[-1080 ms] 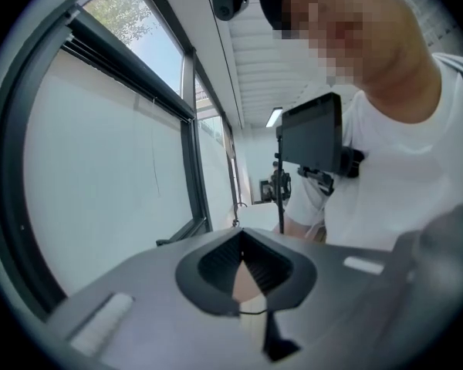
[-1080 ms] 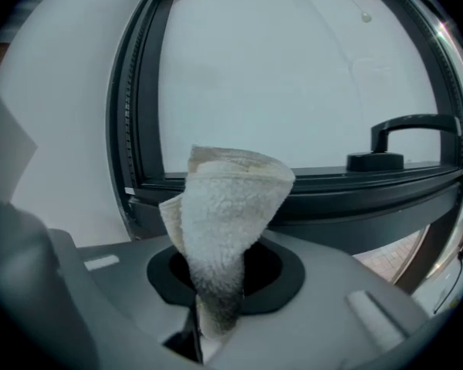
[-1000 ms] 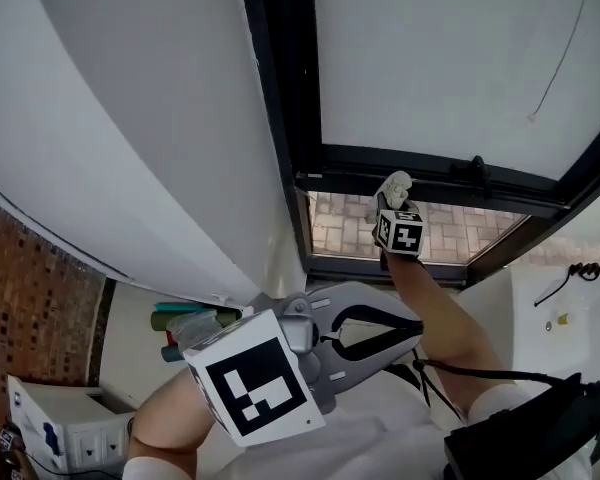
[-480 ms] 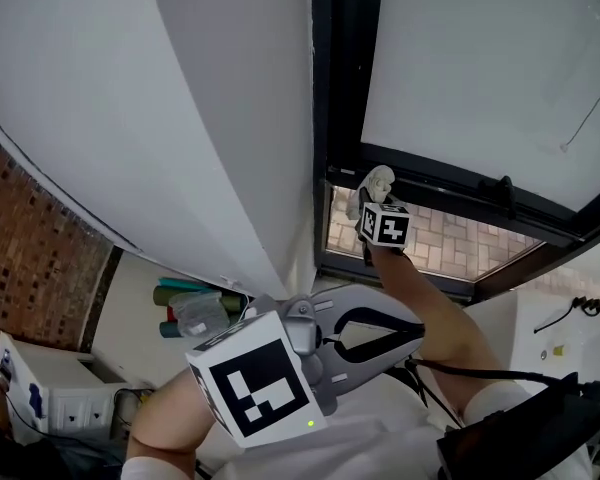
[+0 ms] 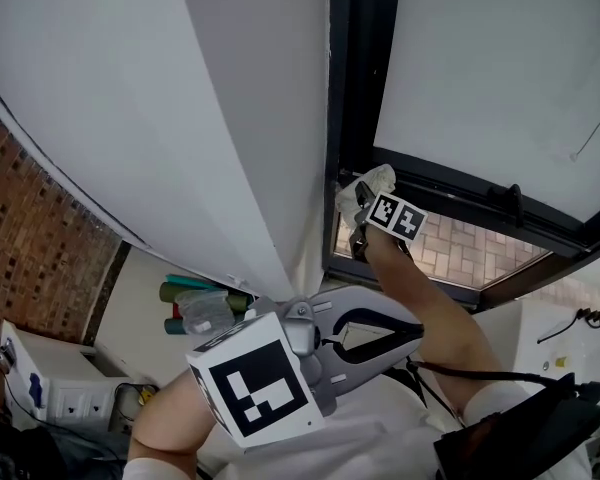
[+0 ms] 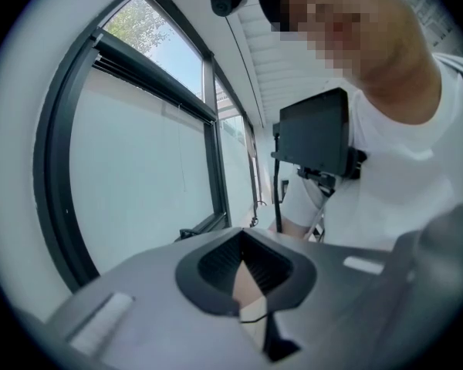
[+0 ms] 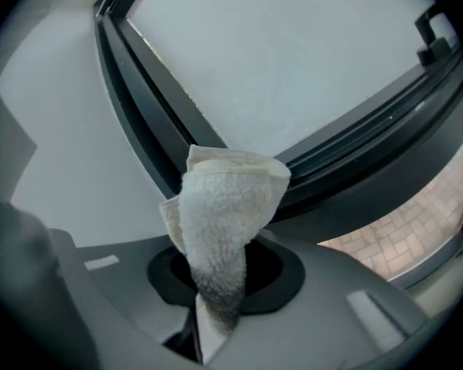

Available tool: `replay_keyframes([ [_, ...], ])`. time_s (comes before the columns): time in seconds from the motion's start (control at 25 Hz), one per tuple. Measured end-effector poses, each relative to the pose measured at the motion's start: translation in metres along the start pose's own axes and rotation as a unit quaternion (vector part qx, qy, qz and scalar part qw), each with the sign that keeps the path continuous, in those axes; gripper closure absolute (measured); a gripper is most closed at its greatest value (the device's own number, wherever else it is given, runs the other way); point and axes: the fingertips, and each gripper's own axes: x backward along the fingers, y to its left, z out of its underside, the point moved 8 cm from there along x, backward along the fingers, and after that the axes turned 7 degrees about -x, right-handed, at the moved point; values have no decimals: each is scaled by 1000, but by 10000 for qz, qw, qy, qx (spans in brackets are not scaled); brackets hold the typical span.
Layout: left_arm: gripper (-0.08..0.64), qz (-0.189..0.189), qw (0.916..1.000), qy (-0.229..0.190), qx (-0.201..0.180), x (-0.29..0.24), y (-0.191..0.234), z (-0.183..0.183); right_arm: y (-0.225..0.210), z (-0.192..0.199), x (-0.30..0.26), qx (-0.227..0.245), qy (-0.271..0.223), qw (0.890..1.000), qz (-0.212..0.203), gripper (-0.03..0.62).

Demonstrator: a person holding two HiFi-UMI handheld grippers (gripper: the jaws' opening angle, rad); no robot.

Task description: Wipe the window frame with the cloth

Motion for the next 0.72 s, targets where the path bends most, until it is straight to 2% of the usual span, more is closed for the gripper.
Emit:
replay_keyframes([
  [0.16, 537, 32, 10000, -56, -3, 1, 4, 3, 16, -13, -2, -746, -191, 9959, -480, 522],
  [0.36, 537, 167, 9997, -147, -87, 3, 10, 2, 37, -38, -3, -1512, -353, 9831, -965, 523],
  [0.6, 537, 544, 9982, -227, -72, -1, 9, -10, 68, -71, 11, -1969, -573, 9675, -1480, 523],
  [0.72, 538, 669, 9973, -250, -182, -6, 9, -19, 88, -94, 21, -2116, -707, 9583, -1787, 523],
])
